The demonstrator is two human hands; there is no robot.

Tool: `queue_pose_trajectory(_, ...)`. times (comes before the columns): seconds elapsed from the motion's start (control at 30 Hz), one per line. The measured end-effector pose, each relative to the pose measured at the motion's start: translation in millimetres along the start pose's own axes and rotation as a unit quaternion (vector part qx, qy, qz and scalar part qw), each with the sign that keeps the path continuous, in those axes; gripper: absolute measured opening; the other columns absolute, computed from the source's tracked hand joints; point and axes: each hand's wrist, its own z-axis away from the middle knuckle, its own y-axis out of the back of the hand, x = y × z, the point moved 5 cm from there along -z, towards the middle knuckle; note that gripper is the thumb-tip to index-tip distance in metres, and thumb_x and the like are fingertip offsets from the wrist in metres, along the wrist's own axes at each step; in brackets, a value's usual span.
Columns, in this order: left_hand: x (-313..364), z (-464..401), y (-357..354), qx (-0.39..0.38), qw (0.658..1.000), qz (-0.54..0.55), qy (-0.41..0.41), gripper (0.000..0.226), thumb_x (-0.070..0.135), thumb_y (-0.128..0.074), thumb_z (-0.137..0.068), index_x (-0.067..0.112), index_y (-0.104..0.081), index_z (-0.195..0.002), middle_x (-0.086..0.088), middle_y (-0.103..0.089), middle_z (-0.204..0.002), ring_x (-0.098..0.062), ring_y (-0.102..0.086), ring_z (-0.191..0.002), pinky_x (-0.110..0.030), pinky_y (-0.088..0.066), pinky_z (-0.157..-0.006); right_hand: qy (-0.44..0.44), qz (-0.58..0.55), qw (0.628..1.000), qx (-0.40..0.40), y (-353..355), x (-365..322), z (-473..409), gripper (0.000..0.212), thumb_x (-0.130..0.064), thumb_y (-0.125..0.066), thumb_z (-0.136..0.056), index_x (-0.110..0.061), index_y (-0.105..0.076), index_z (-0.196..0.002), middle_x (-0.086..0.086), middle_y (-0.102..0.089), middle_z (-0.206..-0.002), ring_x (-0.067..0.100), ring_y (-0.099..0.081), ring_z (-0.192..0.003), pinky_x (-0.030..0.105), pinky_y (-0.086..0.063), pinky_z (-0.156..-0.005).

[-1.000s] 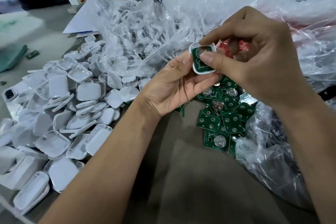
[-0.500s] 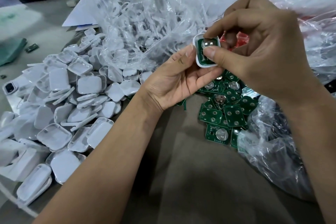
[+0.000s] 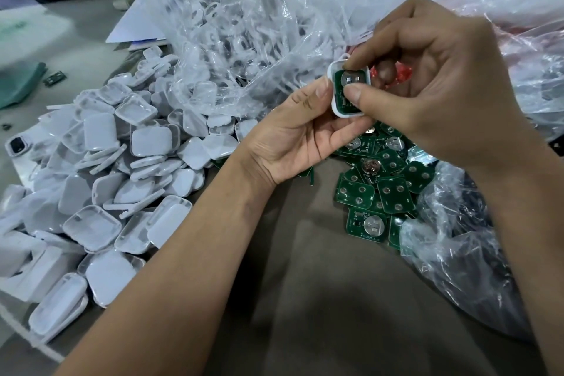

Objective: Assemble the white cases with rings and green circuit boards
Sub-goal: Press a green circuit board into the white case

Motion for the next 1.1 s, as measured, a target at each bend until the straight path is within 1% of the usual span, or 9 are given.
queue_pose_trajectory(0.13,-0.9,-0.5,-0.3,0.002,1.0,-0.001,0.002,0.056,0.006,-0.095,-0.058,-0.006,-0.07,-0.106,-0.024,-0.073,-0.105,-0.034,-0.075,-0.093,-0.04,-0.064,-0.08,0.002,0.005,1.0,0.006,1.7,0.0,-0.4,0.018,-0.016,-0.082,-0.087,-0.007,-0.075,-0.101,0.008,-0.065,-0.102,0.015,-0.059,-0.074,0.027,-0.054,-0.056)
queue_pose_trajectory(0.3,0.2,-1.1,1.1,0.007,1.0,-0.01,-0.001,0.047,0.007,-0.092,-0.062,-0.004,-0.072,-0.104,-0.023,-0.073,-0.107,-0.033,-0.075,-0.097,-0.04,-0.062,-0.087,-0.007,-0.009,1.0,0.011,0.4,3.3,-0.9,0.019,-0.018,-0.084,-0.085,-0.01,-0.076,-0.101,0.007,-0.068,-0.099,0.022,-0.064,-0.077,0.041,-0.058,-0.061)
queue_pose_trajectory(0.5,3.0,0.0,0.1,-0.01,1.0,0.01,-0.007,0.043,0.002,-0.084,-0.073,-0.008,-0.071,-0.113,-0.026,-0.072,-0.115,-0.033,-0.073,-0.106,-0.041,-0.06,-0.092,-0.042,-0.074,0.996,0.025,0.1,10.5,-0.4,0.037,-0.021,-0.088,-0.078,-0.011,-0.07,-0.108,0.004,-0.067,-0.092,0.029,-0.068,-0.078,0.052,-0.061,-0.066)
queue_pose_trajectory(0.57,3.7,0.0,-0.1,-0.01,1.0,0.007,-0.01,0.043,0.002,-0.084,-0.073,-0.007,-0.072,-0.113,-0.025,-0.072,-0.116,-0.032,-0.073,-0.107,-0.041,-0.06,-0.093,-0.033,-0.066,0.997,0.03,1.0,9.7,-1.1,0.037,-0.021,-0.089,-0.078,-0.011,-0.072,-0.108,0.004,-0.067,-0.091,0.026,-0.067,-0.076,0.048,-0.062,-0.065)
queue_pose_trajectory(0.67,3.5,-1.1,1.4,-0.005,1.0,0.014,-0.011,0.048,0.003,-0.086,-0.071,-0.008,-0.07,-0.115,-0.026,-0.071,-0.116,-0.033,-0.072,-0.107,-0.041,-0.058,-0.096,-0.016,-0.061,0.997,0.047,0.9,7.7,-1.9,0.035,-0.018,-0.087,-0.081,-0.01,-0.069,-0.11,0.002,-0.063,-0.089,0.016,-0.063,-0.071,0.029,-0.059,-0.064)
queue_pose_trajectory(0.73,3.9,-1.9,1.6,-0.004,1.0,0.01,-0.017,0.045,0.003,-0.086,-0.071,-0.007,-0.072,-0.112,-0.025,-0.072,-0.115,-0.032,-0.073,-0.106,-0.04,-0.056,-0.097,-0.009,-0.031,0.998,0.053,-0.4,7.1,-1.9,0.029,-0.019,-0.086,-0.083,-0.01,-0.072,-0.107,0.003,-0.065,-0.089,0.016,-0.063,-0.071,0.024,-0.056,-0.064)
queue_pose_trajectory(0.83,4.9,-2.7,1.4,0.005,1.0,0.002,-0.029,0.037,0.004,-0.086,-0.069,-0.006,-0.075,-0.103,-0.024,-0.074,-0.109,-0.031,-0.075,-0.101,-0.039,-0.057,-0.095,-0.012,0.014,0.998,0.061,-0.9,7.2,-1.6,0.02,-0.023,-0.086,-0.085,-0.012,-0.079,-0.1,0.006,-0.069,-0.093,0.018,-0.065,-0.074,0.026,-0.055,-0.065)
queue_pose_trajectory(0.97,4.5,-3.5,1.8,0.024,0.999,0.011,-0.038,0.04,0.005,-0.087,-0.065,-0.008,-0.074,-0.101,-0.026,-0.073,-0.105,-0.033,-0.076,-0.093,-0.037,-0.062,-0.085,-0.007,0.045,0.996,0.071,-0.6,3.1,-0.3,0.016,-0.024,-0.081,-0.089,-0.012,-0.08,-0.1,0.008,-0.069,-0.093,0.018,-0.067,-0.08,0.032,-0.056,-0.066)
queue_pose_trajectory(1.1,4.4,-2.9,1.3,0.028,0.998,0.028,-0.042,0.037,0.005,-0.081,-0.07,-0.01,-0.073,-0.103,-0.027,-0.073,-0.103,-0.034,-0.077,-0.089,-0.036,-0.064,-0.08,0.008,0.057,0.996,0.066,-2.5,1.2,-0.6,0.021,-0.024,-0.072,-0.098,-0.004,-0.08,-0.096,0.013,-0.066,-0.092,0.025,-0.065,-0.081,0.042,-0.053,-0.066)
